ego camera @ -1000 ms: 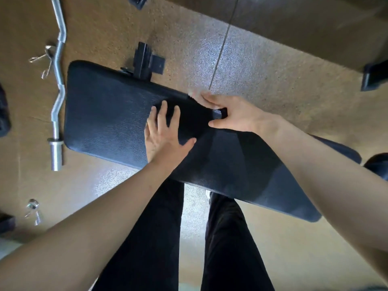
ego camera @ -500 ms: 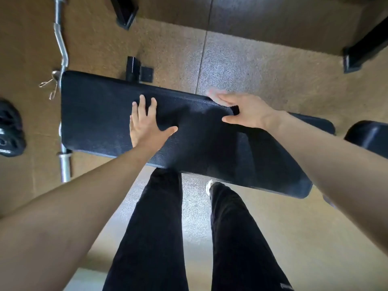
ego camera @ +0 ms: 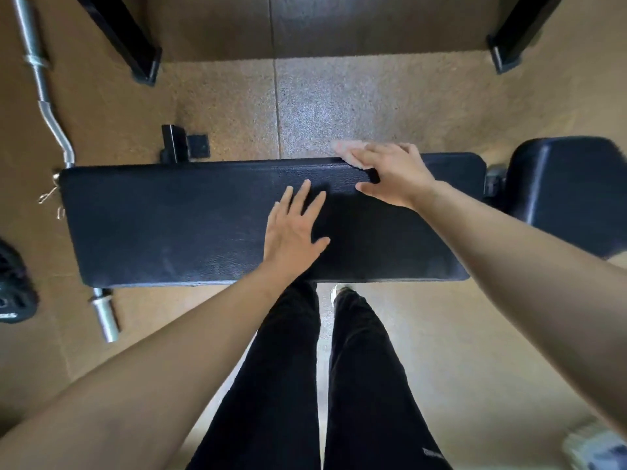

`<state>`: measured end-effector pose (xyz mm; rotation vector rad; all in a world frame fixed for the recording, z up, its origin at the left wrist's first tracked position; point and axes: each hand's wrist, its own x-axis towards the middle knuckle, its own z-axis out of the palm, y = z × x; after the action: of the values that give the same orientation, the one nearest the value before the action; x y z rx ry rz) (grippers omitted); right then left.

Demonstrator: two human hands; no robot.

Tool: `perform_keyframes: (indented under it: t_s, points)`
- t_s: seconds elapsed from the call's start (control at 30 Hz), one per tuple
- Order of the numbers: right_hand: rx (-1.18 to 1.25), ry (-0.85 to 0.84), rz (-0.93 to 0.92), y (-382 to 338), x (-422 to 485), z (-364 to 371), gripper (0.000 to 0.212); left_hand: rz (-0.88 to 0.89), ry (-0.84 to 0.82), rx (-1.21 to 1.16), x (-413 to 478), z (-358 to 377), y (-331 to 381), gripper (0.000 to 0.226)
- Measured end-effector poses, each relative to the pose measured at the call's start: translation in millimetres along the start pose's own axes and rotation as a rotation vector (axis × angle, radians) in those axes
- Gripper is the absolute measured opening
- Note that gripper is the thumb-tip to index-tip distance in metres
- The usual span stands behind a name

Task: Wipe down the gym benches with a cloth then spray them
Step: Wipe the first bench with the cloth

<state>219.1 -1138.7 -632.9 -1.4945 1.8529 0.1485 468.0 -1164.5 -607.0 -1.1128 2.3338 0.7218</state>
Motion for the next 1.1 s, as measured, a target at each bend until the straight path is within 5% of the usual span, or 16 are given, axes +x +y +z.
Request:
perform_keyframes:
  t_s: [0.3,0.67,1.1]
  points:
    - [-0.019,0.148,0.234,48.3,-45.4,2.8,0.059,0.088,-0.009,0.290,6.9,23.0,11.8,0.098]
    - [0.074,0.293,0.545,77.4,-84.9,37.9,0.069,0.107,0.035,0.281,6.7,29.2,9.9,0.096]
    - [0.759,0.479,0.673,113.7,-144.6,82.4,0.047,0.253,0.015,0.340,-4.6,33.0,23.1,0.083]
